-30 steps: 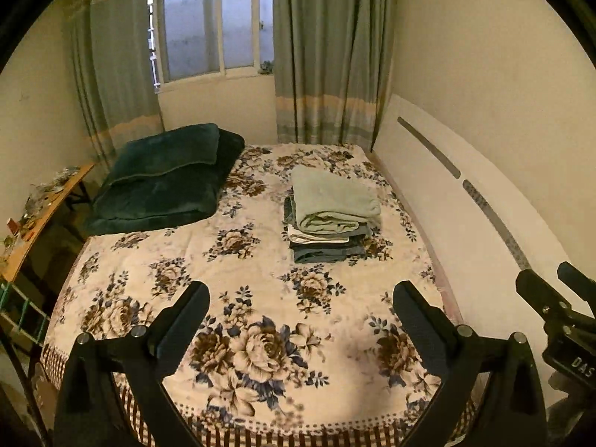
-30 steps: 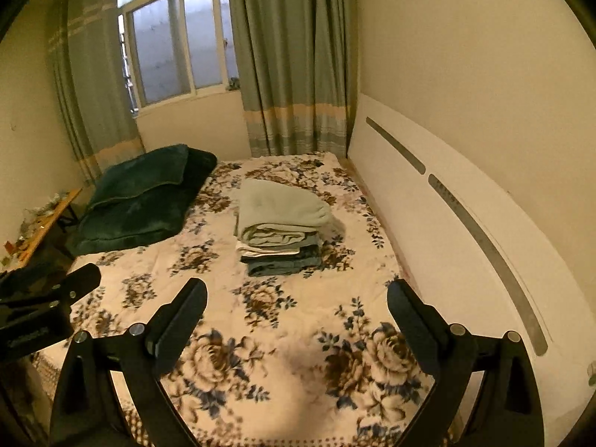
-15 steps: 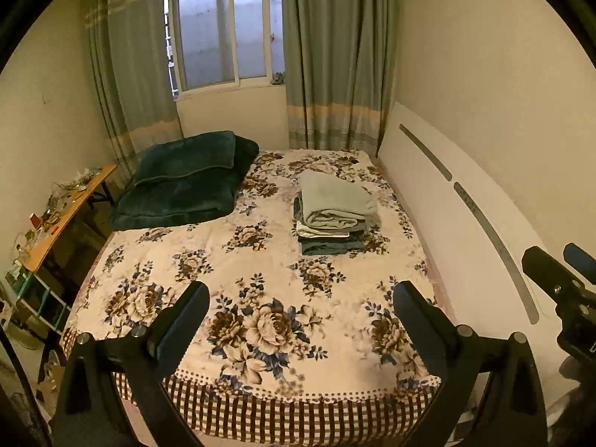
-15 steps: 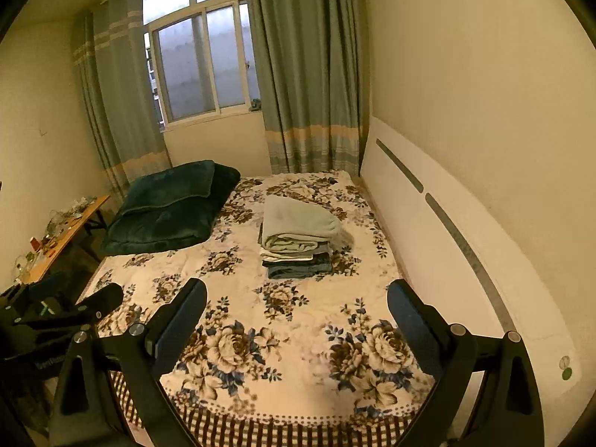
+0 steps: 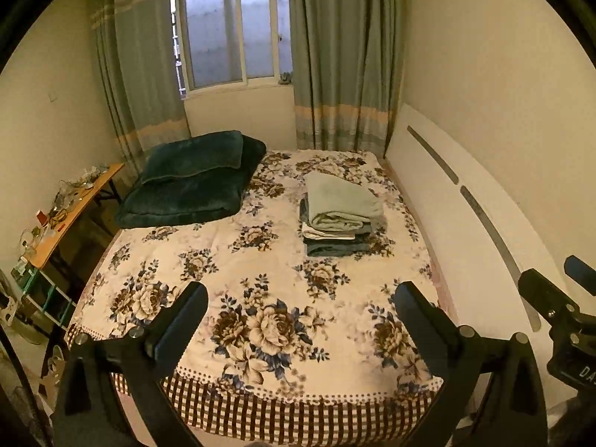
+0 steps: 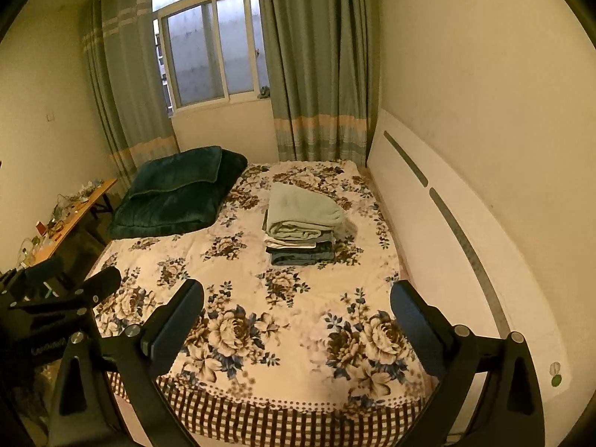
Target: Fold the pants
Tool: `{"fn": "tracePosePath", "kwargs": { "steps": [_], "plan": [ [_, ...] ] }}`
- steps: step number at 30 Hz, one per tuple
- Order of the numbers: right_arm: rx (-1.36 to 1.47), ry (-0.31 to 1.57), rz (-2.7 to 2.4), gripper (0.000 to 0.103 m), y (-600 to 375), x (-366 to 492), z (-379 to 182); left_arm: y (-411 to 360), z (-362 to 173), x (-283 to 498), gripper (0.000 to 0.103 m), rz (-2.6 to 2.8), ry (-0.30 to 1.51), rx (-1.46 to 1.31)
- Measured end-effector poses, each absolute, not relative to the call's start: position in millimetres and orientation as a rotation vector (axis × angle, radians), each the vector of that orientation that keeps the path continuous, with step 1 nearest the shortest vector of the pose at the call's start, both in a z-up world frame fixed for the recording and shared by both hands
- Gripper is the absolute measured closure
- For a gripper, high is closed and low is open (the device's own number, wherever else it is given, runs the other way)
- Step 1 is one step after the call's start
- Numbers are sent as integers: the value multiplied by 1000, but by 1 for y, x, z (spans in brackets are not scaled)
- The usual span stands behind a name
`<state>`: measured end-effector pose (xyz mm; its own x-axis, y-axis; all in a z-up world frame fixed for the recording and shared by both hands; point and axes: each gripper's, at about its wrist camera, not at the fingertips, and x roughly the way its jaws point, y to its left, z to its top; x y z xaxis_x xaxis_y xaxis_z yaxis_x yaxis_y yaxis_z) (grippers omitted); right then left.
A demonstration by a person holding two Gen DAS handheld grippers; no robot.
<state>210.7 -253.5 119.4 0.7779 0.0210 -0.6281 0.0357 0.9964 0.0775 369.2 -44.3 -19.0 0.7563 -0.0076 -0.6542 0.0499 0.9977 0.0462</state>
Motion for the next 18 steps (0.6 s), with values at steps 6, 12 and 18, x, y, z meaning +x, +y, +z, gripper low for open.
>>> {"fn": "tracePosePath", "kwargs": {
  "steps": [6, 12, 18],
  "plan": [
    [84, 685, -30, 1, -263, 246, 116, -51, -22, 400, 0, -12, 712, 74],
    [80, 706, -66, 1, -277, 296, 111, -58, -21, 434, 0, -5, 713, 69],
    [89, 750, -85, 1, -286, 347, 94, -66, -22, 461, 0, 13, 710, 87]
  ]
}}
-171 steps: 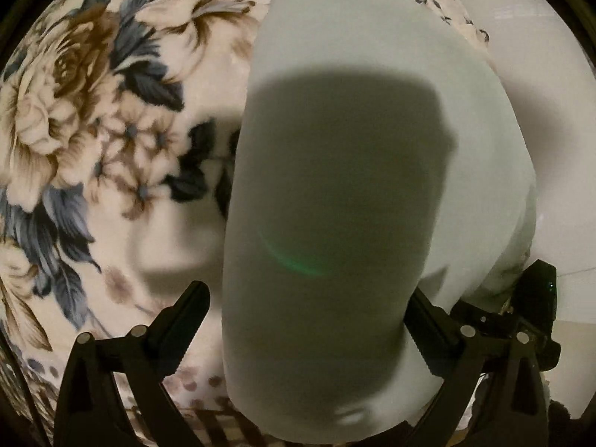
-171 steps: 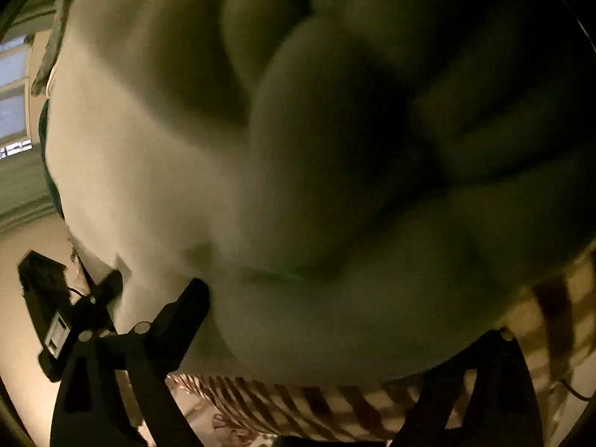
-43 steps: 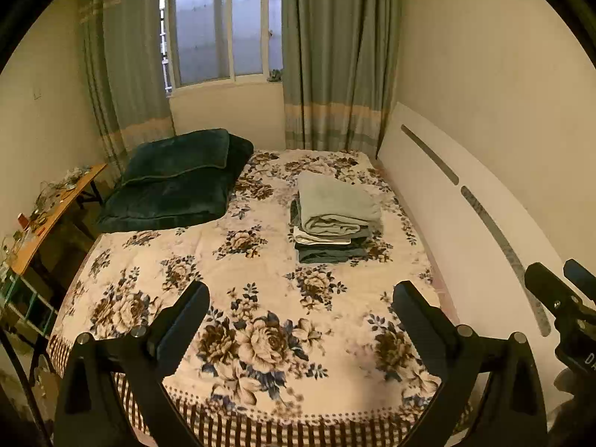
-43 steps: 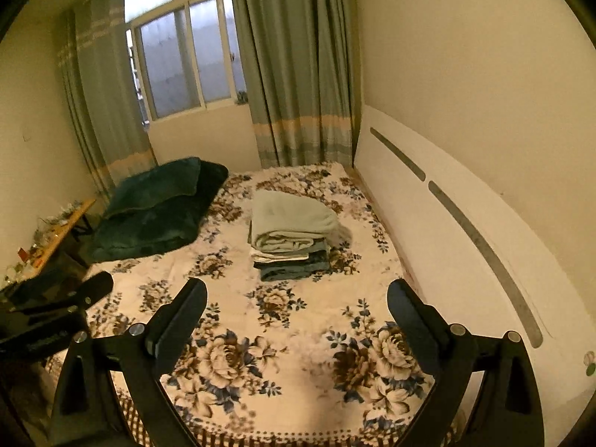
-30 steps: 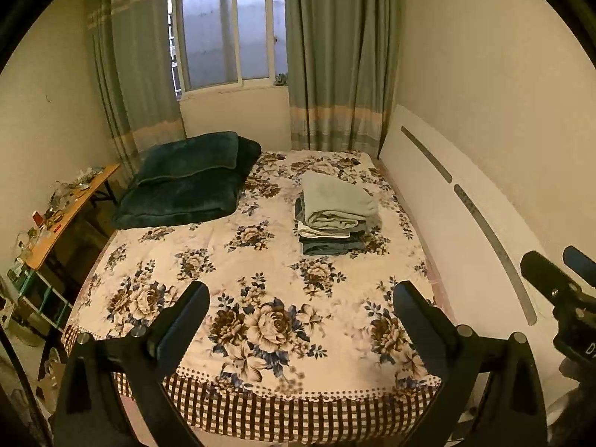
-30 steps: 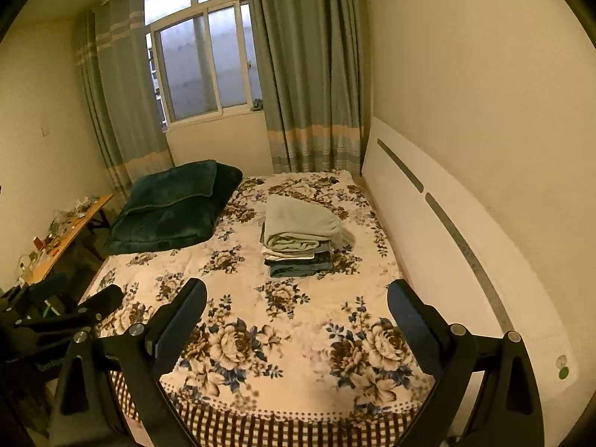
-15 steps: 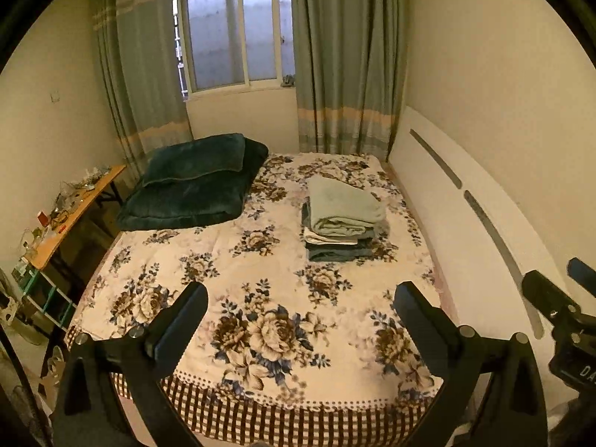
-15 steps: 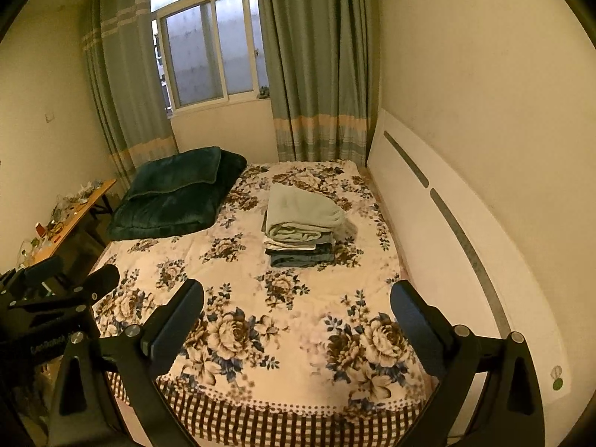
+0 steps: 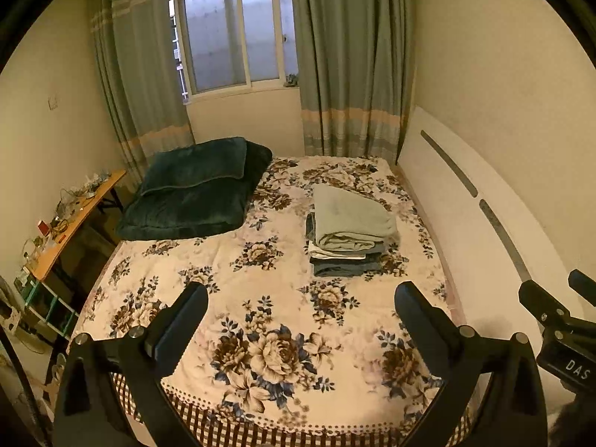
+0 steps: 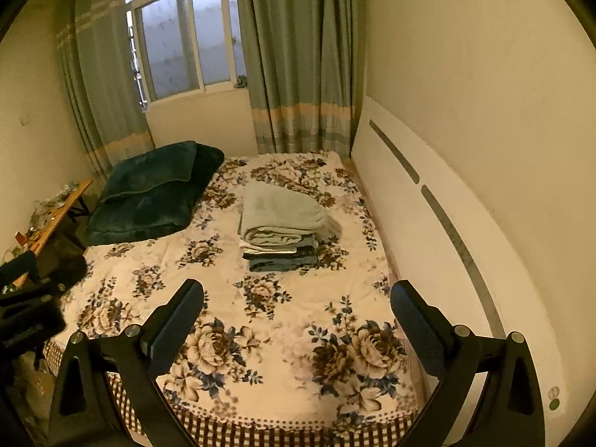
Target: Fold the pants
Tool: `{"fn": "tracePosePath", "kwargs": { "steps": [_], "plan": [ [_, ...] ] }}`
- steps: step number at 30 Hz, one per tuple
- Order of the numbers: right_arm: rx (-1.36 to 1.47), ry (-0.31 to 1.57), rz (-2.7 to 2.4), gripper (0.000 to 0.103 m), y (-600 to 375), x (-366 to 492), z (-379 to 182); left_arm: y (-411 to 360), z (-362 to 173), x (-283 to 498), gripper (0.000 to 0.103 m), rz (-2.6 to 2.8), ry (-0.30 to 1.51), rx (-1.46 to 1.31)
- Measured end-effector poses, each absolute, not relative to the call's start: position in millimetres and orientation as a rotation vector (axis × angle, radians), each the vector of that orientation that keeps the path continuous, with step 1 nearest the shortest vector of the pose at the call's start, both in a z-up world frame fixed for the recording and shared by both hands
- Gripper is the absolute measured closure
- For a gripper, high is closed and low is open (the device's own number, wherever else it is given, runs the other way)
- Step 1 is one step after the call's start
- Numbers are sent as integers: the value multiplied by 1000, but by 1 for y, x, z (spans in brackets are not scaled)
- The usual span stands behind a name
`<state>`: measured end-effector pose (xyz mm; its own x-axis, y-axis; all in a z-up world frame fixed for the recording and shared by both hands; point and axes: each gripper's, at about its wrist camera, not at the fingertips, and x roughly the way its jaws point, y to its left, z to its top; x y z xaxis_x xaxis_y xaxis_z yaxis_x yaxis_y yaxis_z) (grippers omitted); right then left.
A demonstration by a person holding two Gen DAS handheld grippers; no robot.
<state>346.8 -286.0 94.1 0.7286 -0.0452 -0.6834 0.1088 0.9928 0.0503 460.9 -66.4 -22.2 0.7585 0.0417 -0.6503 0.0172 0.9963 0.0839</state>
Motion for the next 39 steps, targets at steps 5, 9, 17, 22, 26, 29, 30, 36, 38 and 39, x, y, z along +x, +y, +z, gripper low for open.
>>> {"fn": "tracePosePath", "kwargs": {
  "steps": [5, 9, 17, 22, 26, 29, 30, 36, 38, 39],
  "plan": [
    [85, 774, -104, 1, -292, 373, 82, -73, -33, 477, 0, 26, 739, 104],
    [81, 782, -107, 1, -295, 386, 76, -76, -39, 484, 0, 10, 767, 90],
    [69, 783, -110, 1, -293, 389, 71, -76, -39, 489, 0, 5, 775, 81],
    [69, 784, -113, 1, -292, 388, 71, -76, -38, 491, 0, 0, 774, 80],
    [66, 782, -112, 1, -292, 389, 72, -79, -34, 497, 0, -3, 769, 79],
    [65, 780, -111, 1, -291, 390, 72, -81, -33, 498, 0, -2, 763, 74],
    [66, 779, -110, 1, -292, 390, 72, -82, -32, 496, 0, -1, 761, 71],
    [62, 774, -106, 1, -292, 397, 73, -83, -32, 493, 0, 2, 753, 68],
    [61, 775, -110, 1, -292, 396, 73, -83, -32, 493, 0, 2, 754, 68],
    [63, 776, -107, 1, -292, 395, 72, -83, -32, 493, 0, 3, 754, 66]
  ]
}}
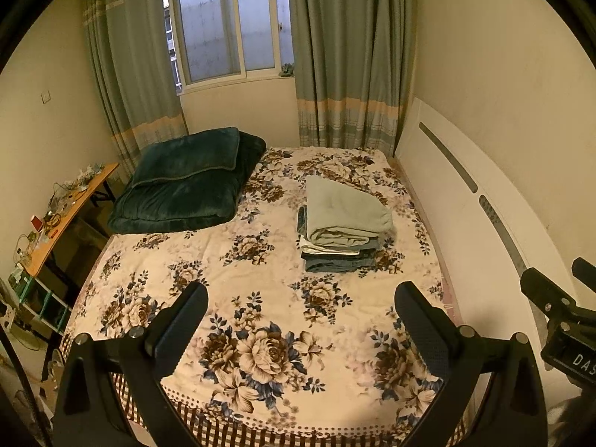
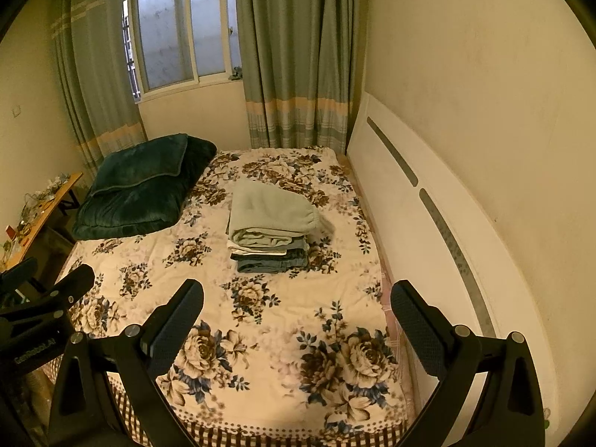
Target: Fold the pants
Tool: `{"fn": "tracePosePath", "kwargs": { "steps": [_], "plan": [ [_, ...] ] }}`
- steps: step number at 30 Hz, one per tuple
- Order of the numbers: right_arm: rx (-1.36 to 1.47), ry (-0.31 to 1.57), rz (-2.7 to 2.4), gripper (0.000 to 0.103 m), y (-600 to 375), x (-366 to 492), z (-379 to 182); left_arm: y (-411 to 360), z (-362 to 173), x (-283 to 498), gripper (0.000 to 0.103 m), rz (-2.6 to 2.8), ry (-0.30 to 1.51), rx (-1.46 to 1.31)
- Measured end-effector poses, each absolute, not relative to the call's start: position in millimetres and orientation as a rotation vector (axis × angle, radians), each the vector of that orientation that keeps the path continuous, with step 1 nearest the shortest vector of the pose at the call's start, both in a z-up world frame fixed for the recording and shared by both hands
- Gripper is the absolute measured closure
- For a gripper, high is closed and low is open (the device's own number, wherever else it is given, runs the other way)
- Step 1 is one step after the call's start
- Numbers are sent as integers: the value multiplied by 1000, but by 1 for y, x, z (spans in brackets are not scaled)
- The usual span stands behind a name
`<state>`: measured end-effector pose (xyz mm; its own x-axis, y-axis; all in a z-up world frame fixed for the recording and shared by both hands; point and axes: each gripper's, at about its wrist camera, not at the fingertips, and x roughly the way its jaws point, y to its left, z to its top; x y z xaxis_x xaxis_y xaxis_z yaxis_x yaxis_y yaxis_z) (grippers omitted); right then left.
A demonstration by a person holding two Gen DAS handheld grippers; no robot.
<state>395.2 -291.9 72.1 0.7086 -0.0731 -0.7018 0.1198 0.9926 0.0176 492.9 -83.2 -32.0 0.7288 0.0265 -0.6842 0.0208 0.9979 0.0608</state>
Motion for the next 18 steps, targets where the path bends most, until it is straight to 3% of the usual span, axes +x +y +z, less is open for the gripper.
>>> {"fn": "tracePosePath", "kwargs": {
  "steps": [18],
  "plan": [
    [68, 770, -107, 0, -289, 397, 68, -85, -26, 491, 0, 17, 740, 76]
  ]
}}
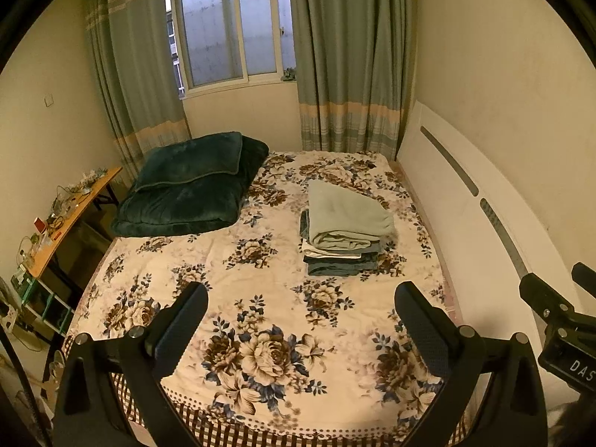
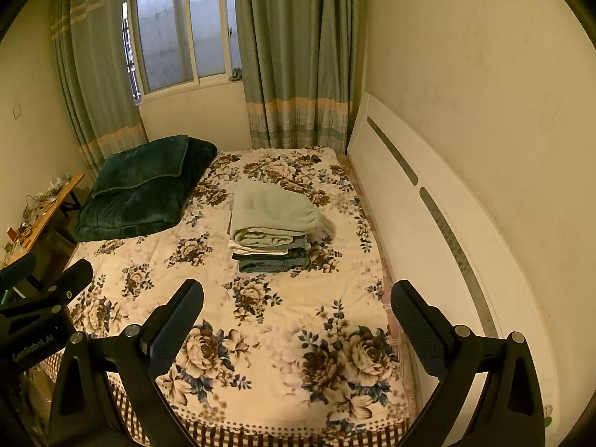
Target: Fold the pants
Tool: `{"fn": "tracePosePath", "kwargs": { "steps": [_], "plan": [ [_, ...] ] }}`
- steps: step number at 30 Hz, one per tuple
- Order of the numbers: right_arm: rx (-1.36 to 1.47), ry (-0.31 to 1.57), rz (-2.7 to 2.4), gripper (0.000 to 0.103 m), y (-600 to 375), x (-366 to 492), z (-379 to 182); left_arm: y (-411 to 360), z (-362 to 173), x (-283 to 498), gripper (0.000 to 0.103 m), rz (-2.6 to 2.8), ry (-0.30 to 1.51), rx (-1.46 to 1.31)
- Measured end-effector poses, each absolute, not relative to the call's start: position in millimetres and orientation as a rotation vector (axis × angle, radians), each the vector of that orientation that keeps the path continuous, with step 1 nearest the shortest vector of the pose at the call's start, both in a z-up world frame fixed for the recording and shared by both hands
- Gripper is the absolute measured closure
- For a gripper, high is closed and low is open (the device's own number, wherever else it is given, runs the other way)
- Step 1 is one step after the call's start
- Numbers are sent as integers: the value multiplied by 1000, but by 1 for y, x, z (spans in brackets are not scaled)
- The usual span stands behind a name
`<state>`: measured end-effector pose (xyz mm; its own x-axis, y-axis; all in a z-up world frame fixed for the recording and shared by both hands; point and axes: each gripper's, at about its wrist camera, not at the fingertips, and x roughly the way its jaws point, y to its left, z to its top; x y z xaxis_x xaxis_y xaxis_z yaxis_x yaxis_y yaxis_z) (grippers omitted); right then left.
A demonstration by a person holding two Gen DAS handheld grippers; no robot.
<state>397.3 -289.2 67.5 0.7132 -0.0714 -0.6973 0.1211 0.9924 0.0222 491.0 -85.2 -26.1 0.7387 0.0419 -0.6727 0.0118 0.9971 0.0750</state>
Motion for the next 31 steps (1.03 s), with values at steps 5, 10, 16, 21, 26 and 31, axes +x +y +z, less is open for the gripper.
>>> {"fn": "tracePosePath", "kwargs": {
  "steps": [5, 10, 16, 21, 26, 31],
  "plan": [
    [68, 770, -106, 0, -290, 398, 67, -85, -26, 491, 0, 15, 739, 72],
    [71, 768, -106, 0, -290, 397, 67, -85, -26, 490, 0, 17, 736, 76],
    [68, 768, -103, 0, -291, 398, 66, -86, -26, 489, 0, 22, 736, 76],
    [72, 766, -105, 0, -291, 395, 65, -87, -27, 487, 0, 23, 738, 73],
    [78, 765, -106, 0, -290, 390, 65, -87, -27, 487, 0, 31, 732, 73],
    [79, 763, -108, 0, -288, 389, 64, -88, -26, 489, 0, 37, 730, 63]
  ]
}}
